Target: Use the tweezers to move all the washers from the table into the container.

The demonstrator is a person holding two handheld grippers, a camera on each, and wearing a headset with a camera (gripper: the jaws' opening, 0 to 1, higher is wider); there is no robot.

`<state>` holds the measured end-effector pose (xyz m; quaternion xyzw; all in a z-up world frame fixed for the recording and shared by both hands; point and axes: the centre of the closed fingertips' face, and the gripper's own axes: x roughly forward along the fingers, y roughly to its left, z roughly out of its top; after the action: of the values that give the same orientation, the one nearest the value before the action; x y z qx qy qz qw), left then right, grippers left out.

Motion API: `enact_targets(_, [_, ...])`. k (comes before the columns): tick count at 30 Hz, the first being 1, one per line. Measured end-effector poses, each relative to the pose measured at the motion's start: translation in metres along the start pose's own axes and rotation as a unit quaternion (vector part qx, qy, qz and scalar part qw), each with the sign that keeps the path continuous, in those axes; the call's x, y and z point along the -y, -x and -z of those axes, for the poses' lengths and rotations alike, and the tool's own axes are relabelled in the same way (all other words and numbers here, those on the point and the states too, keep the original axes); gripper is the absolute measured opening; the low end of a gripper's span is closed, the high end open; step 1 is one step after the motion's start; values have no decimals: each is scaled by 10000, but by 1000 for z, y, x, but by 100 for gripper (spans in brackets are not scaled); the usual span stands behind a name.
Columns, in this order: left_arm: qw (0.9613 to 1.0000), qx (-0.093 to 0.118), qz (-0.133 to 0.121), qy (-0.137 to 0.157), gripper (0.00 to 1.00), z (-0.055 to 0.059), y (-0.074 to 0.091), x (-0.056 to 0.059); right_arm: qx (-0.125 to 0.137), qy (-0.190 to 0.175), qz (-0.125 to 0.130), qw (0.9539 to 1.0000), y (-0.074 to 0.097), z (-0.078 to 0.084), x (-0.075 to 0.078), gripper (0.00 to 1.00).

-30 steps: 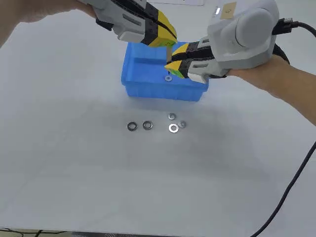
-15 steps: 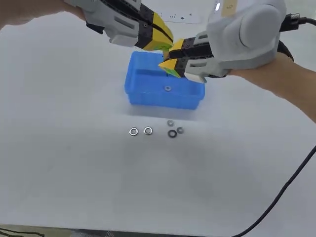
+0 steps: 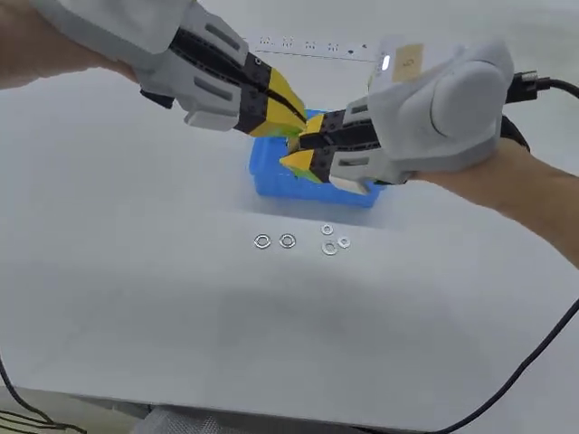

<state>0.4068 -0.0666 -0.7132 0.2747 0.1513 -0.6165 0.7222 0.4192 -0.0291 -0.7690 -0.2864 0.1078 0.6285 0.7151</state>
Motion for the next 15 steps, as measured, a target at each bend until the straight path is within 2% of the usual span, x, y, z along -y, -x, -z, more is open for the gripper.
enact_targets(8, [9995,29,16,328,5,18,1,28,-23,-105,-286,9995,-10,9,-33,11])
enact_targets(15, [9989,32,32,476,5,27,-4,37,-51,-205,-386,9990,-14,18,-44,11])
